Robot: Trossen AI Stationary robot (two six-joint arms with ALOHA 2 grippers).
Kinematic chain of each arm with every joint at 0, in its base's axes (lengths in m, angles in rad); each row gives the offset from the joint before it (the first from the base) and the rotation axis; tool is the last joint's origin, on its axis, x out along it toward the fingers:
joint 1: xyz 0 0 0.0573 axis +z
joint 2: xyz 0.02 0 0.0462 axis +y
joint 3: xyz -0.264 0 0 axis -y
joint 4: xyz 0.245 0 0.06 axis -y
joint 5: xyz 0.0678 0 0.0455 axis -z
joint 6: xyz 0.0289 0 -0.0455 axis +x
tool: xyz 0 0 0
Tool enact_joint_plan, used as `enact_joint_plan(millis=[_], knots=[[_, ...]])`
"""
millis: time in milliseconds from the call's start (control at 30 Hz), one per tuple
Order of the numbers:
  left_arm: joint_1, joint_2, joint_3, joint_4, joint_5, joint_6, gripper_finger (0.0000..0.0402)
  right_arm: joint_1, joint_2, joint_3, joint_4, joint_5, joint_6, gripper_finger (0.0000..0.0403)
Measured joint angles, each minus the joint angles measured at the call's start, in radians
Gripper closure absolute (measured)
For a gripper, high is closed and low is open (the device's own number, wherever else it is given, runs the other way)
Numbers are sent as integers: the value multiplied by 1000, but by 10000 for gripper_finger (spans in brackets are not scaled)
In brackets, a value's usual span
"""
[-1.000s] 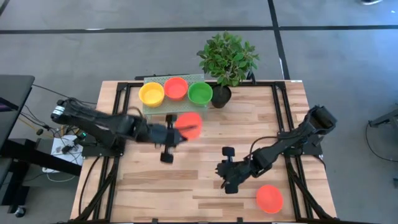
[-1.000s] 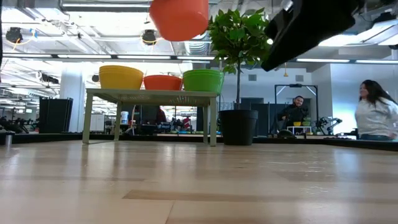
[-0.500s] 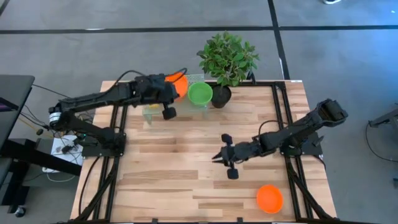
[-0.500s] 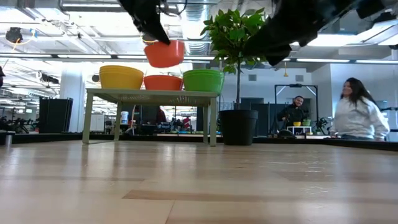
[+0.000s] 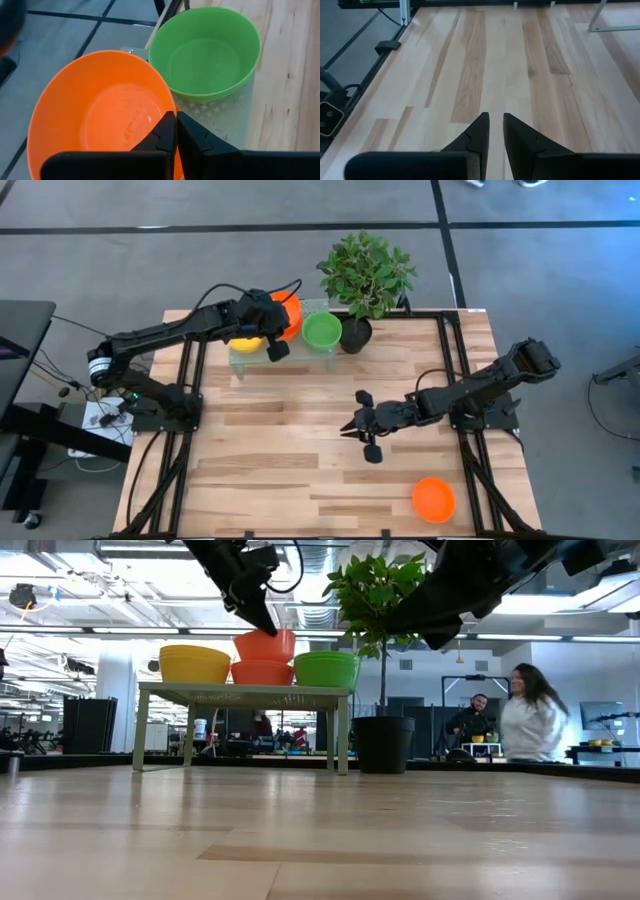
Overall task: Pick & Place Mini bowls
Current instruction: Stack the orange bowl on top of the other orange bowls on the shelf
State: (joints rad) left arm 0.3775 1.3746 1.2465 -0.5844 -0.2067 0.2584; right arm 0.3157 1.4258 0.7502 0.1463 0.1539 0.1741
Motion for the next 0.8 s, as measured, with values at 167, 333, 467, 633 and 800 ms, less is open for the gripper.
enact_joint_plan(millis=[167, 333, 467, 633, 800], knots=[[2, 15, 0, 5, 21, -4, 388, 0, 0, 0, 4, -1, 0, 351], [1, 28, -17, 0, 23, -9, 393, 3, 0, 0, 13, 0, 0, 351], [3, 27, -40, -4, 23, -11, 385, 7, 0, 0, 16, -1, 0, 351], [3, 27, -40, 2, 21, -11, 377, 12, 0, 0, 17, -1, 0, 351], [3, 27, -40, 2, 17, -8, 375, 12, 0, 0, 18, -1, 1, 351]])
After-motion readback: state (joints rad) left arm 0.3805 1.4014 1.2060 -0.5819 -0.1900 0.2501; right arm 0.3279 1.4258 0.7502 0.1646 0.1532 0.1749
